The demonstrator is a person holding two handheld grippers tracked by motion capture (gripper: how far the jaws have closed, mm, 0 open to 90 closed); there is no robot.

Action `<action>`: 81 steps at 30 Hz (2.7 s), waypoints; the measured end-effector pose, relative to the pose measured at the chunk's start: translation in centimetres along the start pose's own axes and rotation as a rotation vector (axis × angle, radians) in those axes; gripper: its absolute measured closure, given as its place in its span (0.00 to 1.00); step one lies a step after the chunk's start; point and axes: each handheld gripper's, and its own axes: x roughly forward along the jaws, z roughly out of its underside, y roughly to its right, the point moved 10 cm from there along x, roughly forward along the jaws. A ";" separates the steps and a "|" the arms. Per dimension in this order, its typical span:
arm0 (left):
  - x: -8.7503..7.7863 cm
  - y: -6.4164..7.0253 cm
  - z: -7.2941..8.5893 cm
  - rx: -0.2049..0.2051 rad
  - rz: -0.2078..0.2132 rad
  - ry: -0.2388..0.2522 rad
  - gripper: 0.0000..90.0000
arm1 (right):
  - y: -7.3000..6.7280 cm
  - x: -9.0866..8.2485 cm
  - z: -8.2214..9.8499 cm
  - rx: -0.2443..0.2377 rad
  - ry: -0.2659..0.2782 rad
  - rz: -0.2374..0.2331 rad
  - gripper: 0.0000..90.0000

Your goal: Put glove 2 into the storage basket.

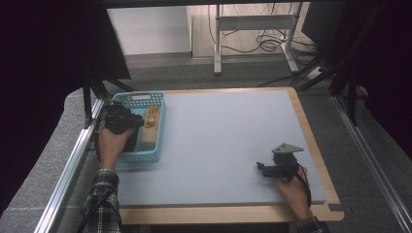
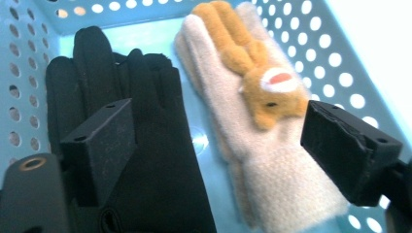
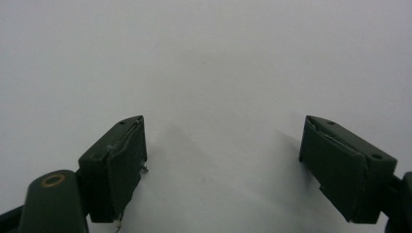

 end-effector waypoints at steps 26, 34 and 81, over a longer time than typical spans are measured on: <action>-3.0 3.7 -0.4 0.112 0.061 0.057 0.06 | 0.0 0.0 0.0 0.000 0.000 0.000 0.19; -3.7 5.0 -0.3 0.138 0.087 0.075 0.04 | 0.0 0.0 0.0 -0.001 0.000 0.001 0.19; -3.0 20.2 5.2 0.370 0.333 0.138 0.00 | 0.0 0.0 0.0 -0.002 -0.001 0.001 0.19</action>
